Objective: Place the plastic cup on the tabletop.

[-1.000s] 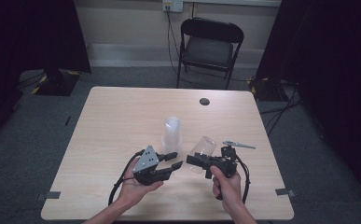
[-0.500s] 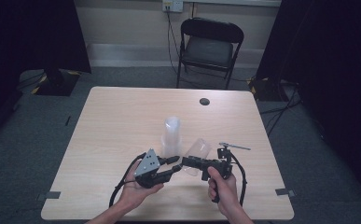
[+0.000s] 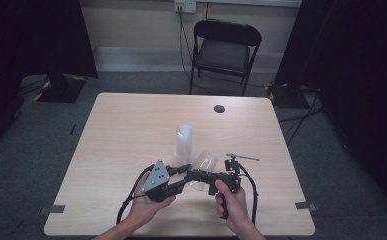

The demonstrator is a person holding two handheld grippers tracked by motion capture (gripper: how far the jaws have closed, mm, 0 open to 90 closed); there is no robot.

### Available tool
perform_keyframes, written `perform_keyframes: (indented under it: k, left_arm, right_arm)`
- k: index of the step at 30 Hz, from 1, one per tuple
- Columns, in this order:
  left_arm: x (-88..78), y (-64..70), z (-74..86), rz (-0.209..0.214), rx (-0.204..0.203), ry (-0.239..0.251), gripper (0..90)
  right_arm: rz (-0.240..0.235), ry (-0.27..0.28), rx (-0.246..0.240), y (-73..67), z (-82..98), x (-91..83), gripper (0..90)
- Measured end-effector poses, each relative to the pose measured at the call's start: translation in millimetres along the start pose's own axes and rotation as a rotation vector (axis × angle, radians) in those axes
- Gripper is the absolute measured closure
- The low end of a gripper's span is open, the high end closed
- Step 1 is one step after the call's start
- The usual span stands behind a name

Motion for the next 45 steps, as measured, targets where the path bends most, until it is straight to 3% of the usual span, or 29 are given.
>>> perform_keyframes:
  k: [10, 15, 18, 23, 30, 45]
  left_arm:
    - [1.6, 1.0, -1.3, -0.053, 0.031, 0.039, 65.5]
    - [1.1, -3.8, 1.8, -0.073, 0.022, 0.023, 70.9]
    - [0.5, -6.1, 1.5, -0.063, -0.008, 0.023, 77.4]
    - [-0.1, -4.1, 2.1, -0.062, 0.007, 0.004, 80.1]
    - [-0.6, -7.1, 4.5, -0.050, -0.035, -0.016, 83.9]
    - [-7.8, -24.1, 9.5, -0.055, -0.130, -0.064, 84.2]
  right_arm:
    - [-0.025, -0.027, 0.027, -6.3, 5.4, 8.0, 34.1]
    - [-0.016, -0.025, 0.023, -3.4, 4.8, 9.2, 30.3]
    - [0.022, -0.012, -0.005, 2.2, 4.4, 6.4, 28.3]
    - [0.019, -0.002, 0.006, 2.2, 5.8, 5.0, 24.8]
    - [0.029, 0.024, -0.016, 5.0, 0.7, 1.8, 16.8]
    - [0.072, 0.046, -0.071, 8.8, -6.6, -8.2, 16.3]
Point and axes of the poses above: each handheld gripper's, and its own axes: x roughly forward along the jaws, z roughly out of its underside, y roughly to its right, the point moved 9 cm from there along x, roughly forward along the jaws, and after that the axes turned 2 degrees about -x, right-handed, at the moved point
